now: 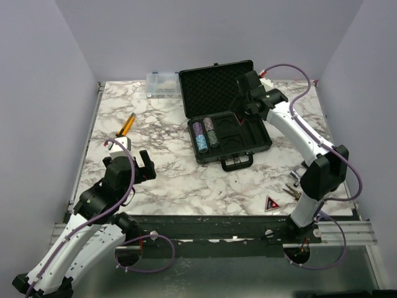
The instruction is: Pack up texas hold em set
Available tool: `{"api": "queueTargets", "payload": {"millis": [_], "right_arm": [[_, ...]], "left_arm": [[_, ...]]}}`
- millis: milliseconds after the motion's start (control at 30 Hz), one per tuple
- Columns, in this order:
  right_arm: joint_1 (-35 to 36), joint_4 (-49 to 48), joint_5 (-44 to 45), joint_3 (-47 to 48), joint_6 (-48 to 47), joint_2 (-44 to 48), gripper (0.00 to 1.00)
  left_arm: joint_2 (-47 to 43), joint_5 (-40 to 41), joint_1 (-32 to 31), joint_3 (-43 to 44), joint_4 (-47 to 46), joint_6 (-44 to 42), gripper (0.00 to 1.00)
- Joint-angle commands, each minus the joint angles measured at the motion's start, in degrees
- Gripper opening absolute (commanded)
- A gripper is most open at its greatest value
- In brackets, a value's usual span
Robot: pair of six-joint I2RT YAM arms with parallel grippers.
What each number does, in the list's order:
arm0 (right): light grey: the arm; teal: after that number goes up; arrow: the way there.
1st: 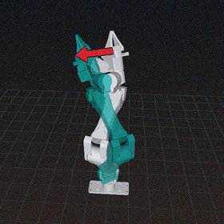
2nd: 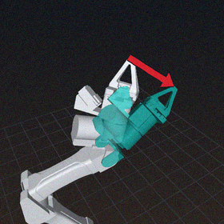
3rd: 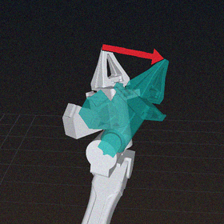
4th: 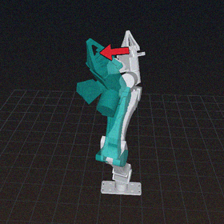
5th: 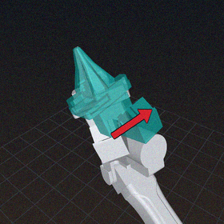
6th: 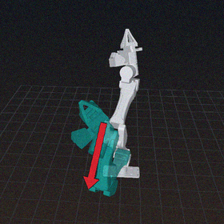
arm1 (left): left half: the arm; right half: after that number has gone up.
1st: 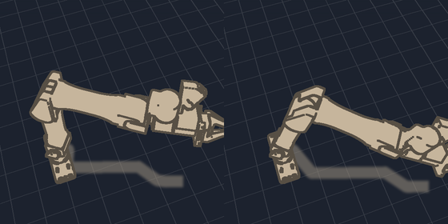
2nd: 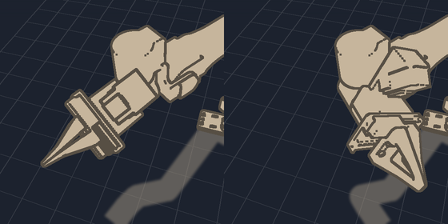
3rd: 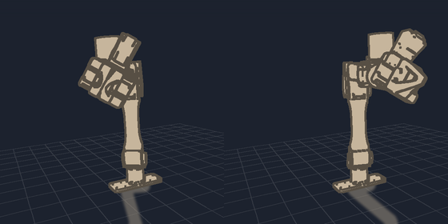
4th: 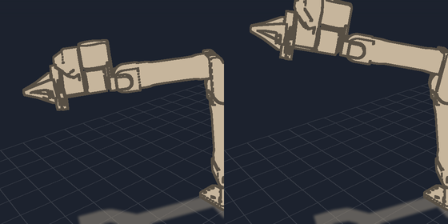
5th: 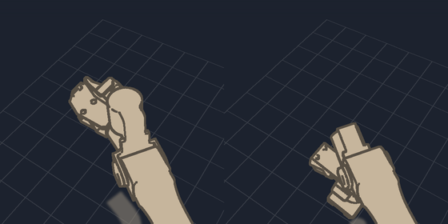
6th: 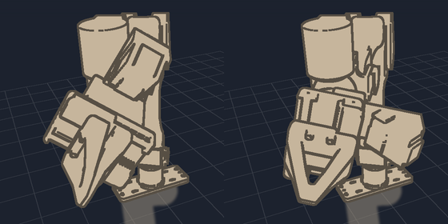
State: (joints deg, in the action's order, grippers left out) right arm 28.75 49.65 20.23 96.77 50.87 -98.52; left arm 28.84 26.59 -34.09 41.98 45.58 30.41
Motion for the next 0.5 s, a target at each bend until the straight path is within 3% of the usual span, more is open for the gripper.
{"api": "queueTargets", "payload": {"millis": [0,267,467], "right_arm": [[-0.2,-1.8,-3.1,5.9,-0.5,-5.8,0.50],[-0.3,-3.1,-9.0,11.8,4.5,-15.7,0.50],[-1.3,-5.0,-12.1,10.8,11.5,-19.5,0.50]], "left_arm": [[-0.8,1.1,0.2,-0.6,0.1,0.0,0.98],[-1.8,1.8,0.2,-0.7,0.1,0.1,0.98],[-2.3,2.1,0.2,-0.9,0.1,0.3,0.98]]}}
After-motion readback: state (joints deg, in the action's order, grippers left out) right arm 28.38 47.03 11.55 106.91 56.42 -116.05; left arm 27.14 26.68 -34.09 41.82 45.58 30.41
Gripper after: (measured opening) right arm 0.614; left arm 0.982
